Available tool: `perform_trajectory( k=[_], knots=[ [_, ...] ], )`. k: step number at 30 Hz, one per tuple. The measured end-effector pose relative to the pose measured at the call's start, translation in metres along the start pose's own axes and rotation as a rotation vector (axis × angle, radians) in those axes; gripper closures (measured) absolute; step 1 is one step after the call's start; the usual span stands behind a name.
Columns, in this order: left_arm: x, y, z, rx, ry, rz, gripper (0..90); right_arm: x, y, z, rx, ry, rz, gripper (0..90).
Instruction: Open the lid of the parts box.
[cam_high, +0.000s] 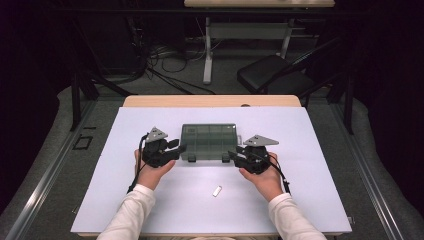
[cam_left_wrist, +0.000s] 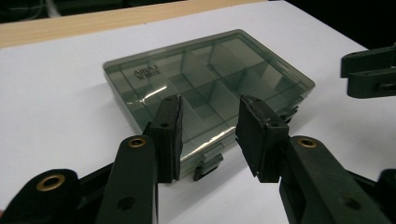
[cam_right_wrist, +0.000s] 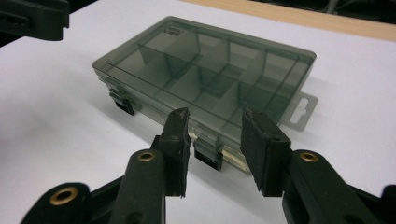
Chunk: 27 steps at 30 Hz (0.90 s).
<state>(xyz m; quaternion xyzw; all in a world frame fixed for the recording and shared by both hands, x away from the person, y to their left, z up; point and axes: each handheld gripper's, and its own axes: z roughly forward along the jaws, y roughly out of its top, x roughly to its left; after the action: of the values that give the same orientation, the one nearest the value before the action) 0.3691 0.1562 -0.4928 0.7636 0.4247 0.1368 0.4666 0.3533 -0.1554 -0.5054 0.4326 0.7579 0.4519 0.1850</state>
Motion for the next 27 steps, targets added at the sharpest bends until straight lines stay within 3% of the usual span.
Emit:
perform_trajectory(
  k=[6,10,17,25,27],
  knots=[
    [0.002,-0.012,0.004,-0.011,-0.017,-0.017,63.8,0.001,-0.009,0.006,0.003,-0.019,0.002,62.0],
    [0.002,-0.015,0.002,0.006,-0.026,-0.044,65.7,0.001,-0.012,0.007,0.017,-0.031,0.007,62.8],
    [0.002,-0.020,0.003,0.027,-0.009,-0.048,69.1,-0.002,-0.018,0.010,0.046,-0.008,0.058,65.5],
    [-0.002,-0.023,0.005,0.048,0.021,-0.038,82.8,0.003,-0.022,0.011,0.047,-0.011,0.027,80.8],
    [-0.003,-0.024,0.007,0.064,0.018,-0.041,86.0,0.005,-0.022,0.013,0.056,-0.013,0.003,88.4]
  ],
)
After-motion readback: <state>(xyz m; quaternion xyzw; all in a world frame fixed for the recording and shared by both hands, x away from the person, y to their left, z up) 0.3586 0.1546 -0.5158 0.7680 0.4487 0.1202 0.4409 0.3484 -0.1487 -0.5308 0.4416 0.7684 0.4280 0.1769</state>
